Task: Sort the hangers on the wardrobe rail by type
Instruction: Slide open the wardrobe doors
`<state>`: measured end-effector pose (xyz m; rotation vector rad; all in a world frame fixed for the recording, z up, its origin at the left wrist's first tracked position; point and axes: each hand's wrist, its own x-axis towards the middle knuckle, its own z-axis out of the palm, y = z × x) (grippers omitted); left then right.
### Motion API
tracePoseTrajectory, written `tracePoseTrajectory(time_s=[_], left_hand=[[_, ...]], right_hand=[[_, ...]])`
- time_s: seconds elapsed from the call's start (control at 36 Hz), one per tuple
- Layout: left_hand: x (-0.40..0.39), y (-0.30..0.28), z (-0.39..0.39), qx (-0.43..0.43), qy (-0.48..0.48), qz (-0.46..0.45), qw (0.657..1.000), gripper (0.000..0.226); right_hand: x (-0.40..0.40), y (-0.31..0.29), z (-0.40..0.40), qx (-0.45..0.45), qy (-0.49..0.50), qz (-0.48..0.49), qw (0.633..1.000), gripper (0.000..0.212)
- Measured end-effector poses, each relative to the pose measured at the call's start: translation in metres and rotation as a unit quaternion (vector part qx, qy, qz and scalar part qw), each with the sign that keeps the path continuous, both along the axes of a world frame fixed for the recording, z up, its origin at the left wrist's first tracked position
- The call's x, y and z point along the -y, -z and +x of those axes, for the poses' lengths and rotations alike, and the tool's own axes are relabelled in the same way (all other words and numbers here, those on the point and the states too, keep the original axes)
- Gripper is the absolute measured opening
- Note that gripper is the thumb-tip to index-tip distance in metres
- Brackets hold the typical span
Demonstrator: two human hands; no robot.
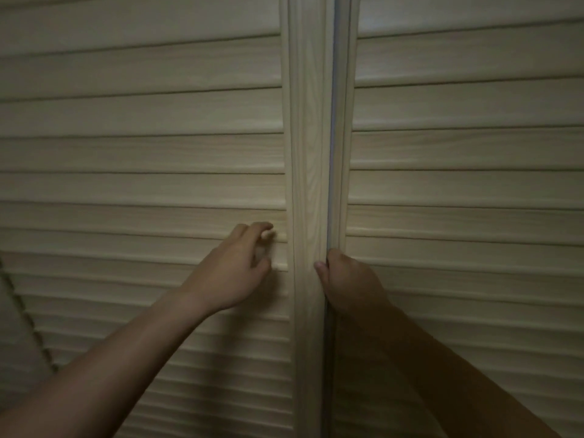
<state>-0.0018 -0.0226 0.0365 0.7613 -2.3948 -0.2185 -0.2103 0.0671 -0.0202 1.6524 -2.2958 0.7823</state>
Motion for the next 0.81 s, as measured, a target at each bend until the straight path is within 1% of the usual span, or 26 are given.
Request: tracePoseTrajectory(time_s=[0.08,0.17,0.22,0.31,0.36,0.44,0.5,0.56,0.61,0.69,0.81], left_hand=[[0.005,-0.008,-0.011,-0.042,-0.014,-0.002,0.999,0.055],[0.008,-0.017,-0.026,-0.107,-0.036,-0.014,0.994,0.042],[0.008,-0.023,-0.034,-0.145,-0.048,-0.034,0.988,0.035],[0.009,-0.032,-0.043,-0.152,-0.064,-0.04,0.985,0.032],[0.01,-0.037,-0.048,-0.144,-0.087,-0.044,0.985,0.036],[0.023,-0.042,-0.043,-0.136,-0.134,-0.05,0.98,0.039],[0.038,-0.044,-0.033,-0.134,-0.158,-0.066,0.976,0.039],[0.055,-0.044,-0.019,-0.135,-0.18,-0.09,0.97,0.038],[0.073,-0.044,-0.003,-0.137,-0.198,-0.104,0.965,0.039],[0.094,-0.045,0.021,-0.136,-0.218,-0.099,0.961,0.041],[0.124,-0.047,0.055,-0.156,-0.241,-0.097,0.953,0.042]], right_hand=[[0.007,0.0,0.005,0.003,-0.021,0.015,1.0,0.033],[0.017,-0.002,0.011,0.013,-0.038,0.033,0.999,0.033],[0.022,-0.001,0.018,0.0,-0.045,0.026,0.999,0.033],[0.033,-0.003,0.03,-0.035,-0.069,0.009,0.997,0.035],[0.036,-0.011,0.037,-0.053,-0.087,0.019,0.995,0.028],[0.048,-0.015,0.052,-0.119,-0.119,-0.003,0.986,0.005],[0.062,-0.012,0.063,-0.128,-0.12,-0.012,0.984,0.009],[0.08,-0.01,0.077,-0.104,-0.121,-0.025,0.987,0.027],[0.099,-0.009,0.094,-0.098,-0.128,-0.018,0.987,0.037],[0.122,-0.009,0.117,-0.097,-0.151,-0.031,0.983,0.036],[0.158,-0.009,0.151,-0.098,-0.151,-0.01,0.984,0.035]])
